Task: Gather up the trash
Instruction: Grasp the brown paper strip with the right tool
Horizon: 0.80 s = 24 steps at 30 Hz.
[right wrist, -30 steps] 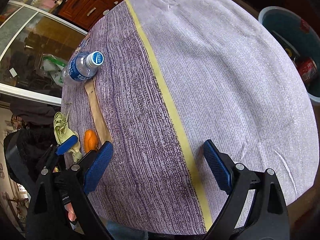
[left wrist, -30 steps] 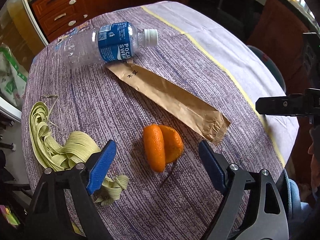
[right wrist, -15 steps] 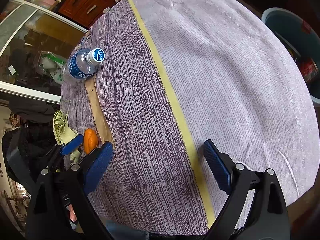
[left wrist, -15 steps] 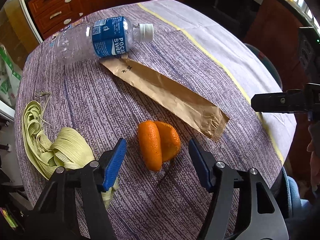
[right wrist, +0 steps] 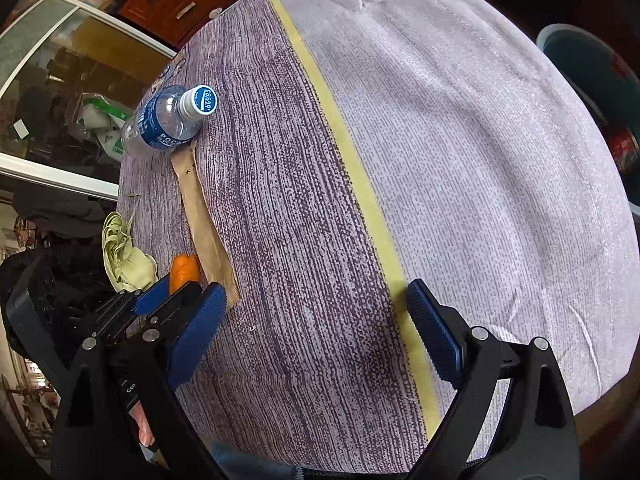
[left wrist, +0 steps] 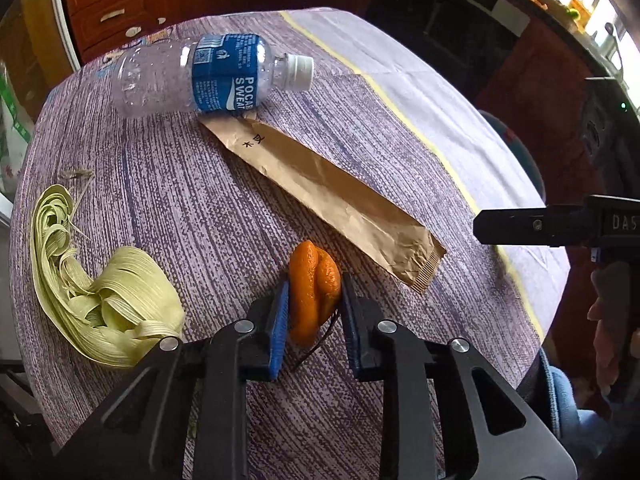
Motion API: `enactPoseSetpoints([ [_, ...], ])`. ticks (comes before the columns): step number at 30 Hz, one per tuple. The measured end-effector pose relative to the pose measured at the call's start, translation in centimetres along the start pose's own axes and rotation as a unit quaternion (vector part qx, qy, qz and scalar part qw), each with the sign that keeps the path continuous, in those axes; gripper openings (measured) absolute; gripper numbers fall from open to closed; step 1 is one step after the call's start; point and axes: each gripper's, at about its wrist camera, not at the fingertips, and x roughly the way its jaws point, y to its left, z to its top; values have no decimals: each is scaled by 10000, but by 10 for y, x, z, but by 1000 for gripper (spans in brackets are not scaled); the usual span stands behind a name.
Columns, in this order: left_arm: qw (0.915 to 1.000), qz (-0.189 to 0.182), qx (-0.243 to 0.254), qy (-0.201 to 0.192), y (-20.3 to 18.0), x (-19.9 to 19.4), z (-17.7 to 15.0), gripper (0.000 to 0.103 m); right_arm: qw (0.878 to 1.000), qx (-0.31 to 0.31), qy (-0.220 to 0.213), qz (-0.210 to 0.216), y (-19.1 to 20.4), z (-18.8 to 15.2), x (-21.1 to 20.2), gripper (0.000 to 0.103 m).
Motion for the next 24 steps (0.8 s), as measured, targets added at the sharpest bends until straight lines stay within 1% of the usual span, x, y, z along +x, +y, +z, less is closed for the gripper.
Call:
enactPoseSetpoints([
  [3, 9993, -255, -289, -17, 19, -3, -4, 25, 9998, -188, -22, -29, 14, 4, 1, 87],
  [6, 9989, -333, -325, -17, 26, -6, -8, 25, 9986, -518, -68, -54, 37, 9, 6, 88],
  [10, 9983, -456, -361, -43, 31, -8, -12, 25, 9944, -1039, -79, -156, 71, 17, 25, 88],
  [12, 9980, -497, -379, -60, 32, -8, -13, 27, 9896, -1400, -92, -309, 90, 19, 38, 88],
  [15, 9973, -584, -432, -83, 36, -9, -18, 28, 9793, -1949, -136, -532, 112, 19, 55, 88],
  [18, 9961, -696, -527, -106, 42, -11, -23, 29, 9701, -2277, -159, -829, 124, 18, 70, 85],
  [19, 9957, -725, -558, -114, 45, -11, -23, 29, 9647, -2432, -242, -978, 129, 17, 72, 78],
  [20, 9954, -747, -584, -120, 46, -12, -24, 29, 9582, -2607, -308, -1138, 133, 15, 74, 74],
  [21, 9953, -755, -594, -123, 46, -13, -25, 29, 9501, -2792, -401, -1334, 137, 13, 76, 63],
  [22, 9953, -755, -593, -123, 46, -13, -26, 30, 9419, -2959, -507, -1504, 140, 12, 78, 58],
  [23, 9953, -757, -588, -123, 47, -14, -26, 30, 9386, -3083, -581, -1438, 142, 10, 77, 48],
  [24, 9954, -747, -579, -122, 46, -14, -26, 30, 9374, -3117, -609, -1431, 142, 10, 76, 34],
])
